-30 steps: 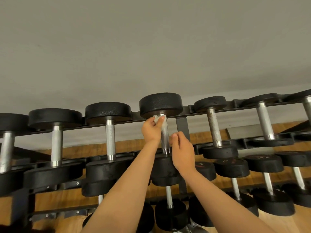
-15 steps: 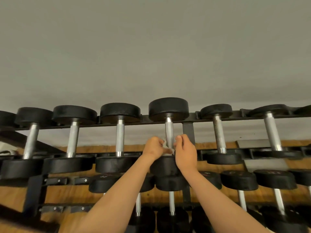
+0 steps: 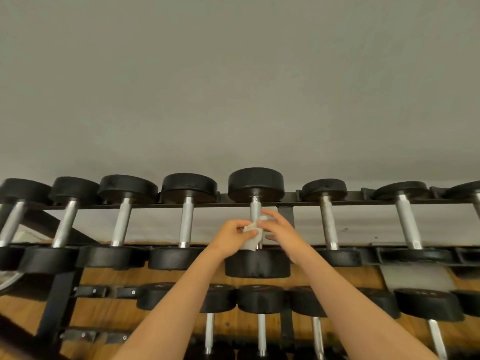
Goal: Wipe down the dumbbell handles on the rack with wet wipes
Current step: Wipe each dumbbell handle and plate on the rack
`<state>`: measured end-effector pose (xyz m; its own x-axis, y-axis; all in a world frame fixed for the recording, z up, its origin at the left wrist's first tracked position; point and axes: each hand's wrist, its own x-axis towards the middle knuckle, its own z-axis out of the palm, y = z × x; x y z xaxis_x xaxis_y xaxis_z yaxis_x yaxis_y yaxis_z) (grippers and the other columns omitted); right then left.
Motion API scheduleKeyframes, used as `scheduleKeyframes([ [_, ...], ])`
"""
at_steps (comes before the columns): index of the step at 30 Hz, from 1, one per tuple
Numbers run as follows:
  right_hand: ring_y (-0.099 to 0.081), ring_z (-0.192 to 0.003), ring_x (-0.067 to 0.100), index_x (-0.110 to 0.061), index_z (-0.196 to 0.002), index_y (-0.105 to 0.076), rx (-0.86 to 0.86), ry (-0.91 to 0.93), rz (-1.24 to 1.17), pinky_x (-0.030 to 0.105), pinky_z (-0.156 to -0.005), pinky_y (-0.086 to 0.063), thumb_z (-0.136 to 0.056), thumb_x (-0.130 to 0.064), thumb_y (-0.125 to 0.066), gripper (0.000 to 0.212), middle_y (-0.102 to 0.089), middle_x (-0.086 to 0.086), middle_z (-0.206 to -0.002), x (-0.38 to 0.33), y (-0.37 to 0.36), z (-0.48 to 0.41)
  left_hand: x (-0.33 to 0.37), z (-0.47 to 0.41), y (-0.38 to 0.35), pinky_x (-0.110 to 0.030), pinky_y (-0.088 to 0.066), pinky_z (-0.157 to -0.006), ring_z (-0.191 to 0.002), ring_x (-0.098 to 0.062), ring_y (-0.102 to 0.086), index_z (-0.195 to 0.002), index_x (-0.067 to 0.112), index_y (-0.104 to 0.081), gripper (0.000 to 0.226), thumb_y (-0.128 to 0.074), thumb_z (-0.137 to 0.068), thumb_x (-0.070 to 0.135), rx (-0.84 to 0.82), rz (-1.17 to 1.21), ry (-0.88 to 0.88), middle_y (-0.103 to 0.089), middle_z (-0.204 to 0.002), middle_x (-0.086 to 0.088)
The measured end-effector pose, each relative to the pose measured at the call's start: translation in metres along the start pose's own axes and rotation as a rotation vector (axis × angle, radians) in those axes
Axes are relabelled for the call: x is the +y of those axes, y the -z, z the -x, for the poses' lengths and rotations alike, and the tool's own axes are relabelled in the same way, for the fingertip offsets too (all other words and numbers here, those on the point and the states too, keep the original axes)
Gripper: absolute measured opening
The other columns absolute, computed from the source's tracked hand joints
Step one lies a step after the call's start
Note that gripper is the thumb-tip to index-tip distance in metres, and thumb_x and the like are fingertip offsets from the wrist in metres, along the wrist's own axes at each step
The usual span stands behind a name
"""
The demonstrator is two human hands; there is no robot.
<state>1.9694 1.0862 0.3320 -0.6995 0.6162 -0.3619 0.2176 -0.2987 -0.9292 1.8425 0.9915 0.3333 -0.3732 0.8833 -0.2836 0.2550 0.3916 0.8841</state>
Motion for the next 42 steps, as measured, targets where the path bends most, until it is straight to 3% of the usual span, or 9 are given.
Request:
scheduleKeyframes([
  [4, -0.063, -0.099, 0.021, -0.013, -0.111, -0.065, -0.031, 0.025, 0.098, 0.041, -0.094, -0.051, -0.093, -0.018, -0.064, 0.019, -0.066, 0.006, -0.104, -0.006, 0.009, 0.004, 0.01, 0.0, -0.002, -0.019, -0.049, -0.073, -0.089, -0.016, -0.065, -0.101, 0.019, -0.057, 0.027, -0.075, -0.083, 0.009, 0.07, 0.094, -0.021, -0.067, -0.092, -0.003],
  [8, -0.066, -0.093, 0.018, -0.011, -0.09, -0.061, 0.045, 0.023, 0.034, 0.032, -0.082, -0.056, -0.093, -0.016, -0.063, 0.007, -0.067, 0.008, -0.098, -0.006, 0.02, 0.006, 0.018, 0.0, -0.011, -0.014, -0.051, -0.071, -0.088, -0.012, -0.063, -0.103, 0.014, -0.051, 0.03, -0.07, -0.085, 0.0, 0.178, 0.177, -0.026, -0.065, -0.101, -0.01],
  [12, -0.058, -0.097, 0.019, -0.019, -0.095, -0.056, 0.294, 0.02, 0.133, 0.037, -0.089, -0.051, -0.095, -0.022, -0.061, 0.005, -0.059, 0.004, -0.103, 0.001, 0.043, 0.006, 0.012, -0.004, -0.024, -0.011, -0.047, -0.072, -0.101, -0.012, -0.059, -0.111, 0.013, -0.054, 0.019, -0.06, -0.094, 0.006, 0.335, 0.127, 0.01, -0.06, -0.108, -0.002],
  [15, -0.057, -0.096, 0.02, -0.016, -0.112, -0.057, 0.397, 0.015, 0.148, 0.028, -0.075, -0.051, -0.096, -0.024, -0.059, 0.018, -0.059, 0.007, -0.107, 0.006, 0.057, 0.003, -0.004, -0.003, -0.037, -0.009, -0.039, -0.069, -0.1, -0.009, -0.055, -0.11, 0.018, -0.054, 0.01, -0.052, -0.1, 0.016, 0.403, 0.039, 0.085, -0.057, -0.106, 0.004],
  [19, -0.053, -0.087, 0.015, -0.013, -0.103, -0.057, 0.253, -0.011, 0.305, 0.025, -0.071, -0.044, -0.095, -0.023, -0.059, 0.013, -0.056, 0.004, -0.099, 0.012, 0.053, -0.001, -0.018, -0.002, -0.051, -0.022, -0.04, -0.068, -0.089, -0.005, -0.055, -0.106, 0.025, -0.057, 0.016, -0.052, -0.099, 0.039, 0.48, -0.074, 0.169, -0.059, -0.099, 0.012],
  [24, -0.052, -0.078, 0.014, -0.016, -0.088, -0.058, 0.028, -0.091, 0.399, 0.023, -0.066, -0.042, -0.094, -0.025, -0.061, 0.011, -0.056, 0.004, -0.086, 0.024, 0.035, -0.012, -0.016, 0.0, -0.055, -0.018, -0.037, -0.062, -0.078, -0.003, -0.053, -0.094, 0.024, -0.056, 0.013, -0.05, -0.1, 0.035, 0.617, -0.01, 0.162, -0.057, -0.085, 0.014],
  [29, -0.06, -0.089, 0.019, -0.01, -0.088, -0.068, -0.171, -0.14, 0.499, 0.033, -0.088, -0.045, -0.095, -0.036, -0.059, 0.028, -0.064, 0.01, -0.092, 0.028, 0.027, -0.027, -0.021, -0.003, -0.058, -0.017, -0.038, -0.059, -0.075, -0.006, -0.056, -0.093, 0.022, -0.055, 0.011, -0.05, -0.1, 0.028, 0.693, -0.037, 0.141, -0.061, -0.085, 0.006],
  [33, -0.061, -0.108, 0.023, -0.02, -0.085, -0.078, -0.257, -0.228, 0.393, 0.041, -0.105, -0.043, -0.089, -0.031, -0.065, 0.017, -0.07, 0.004, -0.109, 0.026, 0.032, -0.037, -0.024, -0.006, -0.056, -0.019, -0.042, -0.063, -0.078, -0.01, -0.06, -0.09, 0.024, -0.054, 0.009, -0.053, -0.098, 0.024, 0.675, -0.035, 0.129, -0.065, -0.086, 0.005],
  [42, -0.064, -0.087, 0.017, -0.017, -0.078, -0.065, -0.238, -0.14, 0.482, 0.039, -0.094, -0.052, -0.081, -0.019, -0.077, 0.012, -0.068, 0.001, -0.084, 0.034, 0.035, -0.044, -0.025, -0.008, -0.057, -0.03, -0.052, -0.072, -0.08, -0.012, -0.063, -0.093, 0.023, -0.057, 0.007, -0.052, -0.098, 0.02, 0.679, -0.025, 0.124, -0.067, -0.085, 0.004],
])
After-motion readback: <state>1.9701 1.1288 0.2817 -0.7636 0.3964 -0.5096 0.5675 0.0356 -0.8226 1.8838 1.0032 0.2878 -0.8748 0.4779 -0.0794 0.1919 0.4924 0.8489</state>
